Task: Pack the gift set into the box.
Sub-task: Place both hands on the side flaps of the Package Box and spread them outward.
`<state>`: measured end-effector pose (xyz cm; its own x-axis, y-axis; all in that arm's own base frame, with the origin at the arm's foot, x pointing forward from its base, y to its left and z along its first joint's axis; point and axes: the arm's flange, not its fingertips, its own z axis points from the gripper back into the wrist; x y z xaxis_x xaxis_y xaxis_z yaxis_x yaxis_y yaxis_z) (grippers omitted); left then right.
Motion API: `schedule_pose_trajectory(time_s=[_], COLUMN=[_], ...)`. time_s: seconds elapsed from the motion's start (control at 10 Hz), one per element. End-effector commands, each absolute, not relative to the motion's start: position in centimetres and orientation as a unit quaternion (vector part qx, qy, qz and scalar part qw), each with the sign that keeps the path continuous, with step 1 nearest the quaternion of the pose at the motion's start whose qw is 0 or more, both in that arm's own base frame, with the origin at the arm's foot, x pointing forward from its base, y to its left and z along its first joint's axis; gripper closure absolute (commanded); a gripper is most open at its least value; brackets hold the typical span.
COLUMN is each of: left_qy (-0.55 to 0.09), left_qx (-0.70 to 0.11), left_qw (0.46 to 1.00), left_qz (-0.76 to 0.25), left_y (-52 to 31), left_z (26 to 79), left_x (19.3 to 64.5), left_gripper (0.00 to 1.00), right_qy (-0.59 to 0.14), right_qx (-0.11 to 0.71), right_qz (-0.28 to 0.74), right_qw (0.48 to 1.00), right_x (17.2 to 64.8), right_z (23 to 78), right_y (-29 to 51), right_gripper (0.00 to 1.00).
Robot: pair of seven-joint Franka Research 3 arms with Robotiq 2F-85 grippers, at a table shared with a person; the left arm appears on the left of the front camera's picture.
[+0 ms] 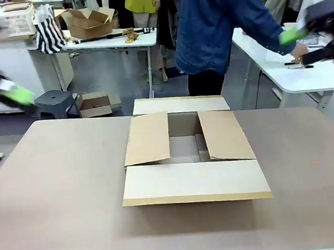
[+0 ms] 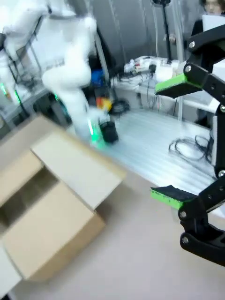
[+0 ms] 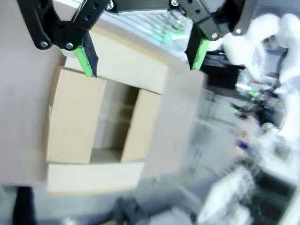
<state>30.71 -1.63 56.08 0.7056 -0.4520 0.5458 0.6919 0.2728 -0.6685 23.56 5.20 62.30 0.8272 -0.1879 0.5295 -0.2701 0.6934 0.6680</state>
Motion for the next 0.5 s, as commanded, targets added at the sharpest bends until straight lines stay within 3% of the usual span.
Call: schedule_pose_trajectory(time_s=[0.0,0.2,0.3,0.4], left_qy=[-0.048,-0.068,-0.102,-0.102], left_qx=[-0.696,-0.721,-0.624,-0.624], left_qw=[0.680,0.667,0.714,0.714], left_qz=[-0.223,-0.177,-0.302,-0.302], left_y=[0.9,0.3,2.6,2.6], left_z=[55.0,54.4,55.3,55.3], left_x=[34.3,34.8,32.4,32.4], left_gripper=[0.00,0.00,0.00,0.00], right_qy=[-0.286,-0.292,-0.281,-0.281], right_qx=[0.518,0.524,0.495,0.495], right_qz=[-0.142,-0.189,-0.094,-0.094], right_qw=[0.793,0.777,0.817,0.817], right_x=[19.6,20.8,21.4,21.4], right_z=[57.6,55.5,63.4,63.4], right_y=[-0.3,-2.6,-2.1,-2.1], right_gripper=[0.00,0.00,0.00,0.00])
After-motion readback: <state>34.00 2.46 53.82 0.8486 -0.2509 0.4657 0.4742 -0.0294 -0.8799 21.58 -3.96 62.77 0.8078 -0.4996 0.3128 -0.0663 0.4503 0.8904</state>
